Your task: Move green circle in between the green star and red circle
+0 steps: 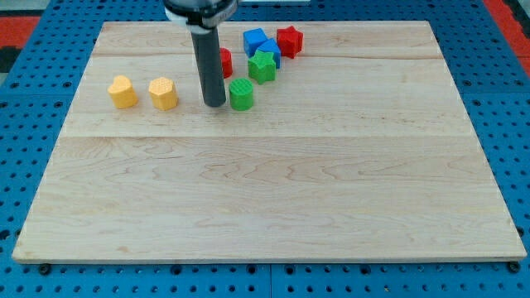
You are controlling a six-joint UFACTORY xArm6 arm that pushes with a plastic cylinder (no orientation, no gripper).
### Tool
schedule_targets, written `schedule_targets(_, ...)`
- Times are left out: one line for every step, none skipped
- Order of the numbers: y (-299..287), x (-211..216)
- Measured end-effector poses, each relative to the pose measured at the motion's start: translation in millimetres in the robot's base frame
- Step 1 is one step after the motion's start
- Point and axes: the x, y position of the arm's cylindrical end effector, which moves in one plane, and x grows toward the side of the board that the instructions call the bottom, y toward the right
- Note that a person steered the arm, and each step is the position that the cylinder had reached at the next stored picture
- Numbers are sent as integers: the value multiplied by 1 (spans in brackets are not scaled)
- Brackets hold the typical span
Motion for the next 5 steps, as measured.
schedule_targets(44,13)
schedule_targets(70,-24)
schedule_targets(78,-47)
schedule_targets(68,-8)
schedule_targets(21,-27)
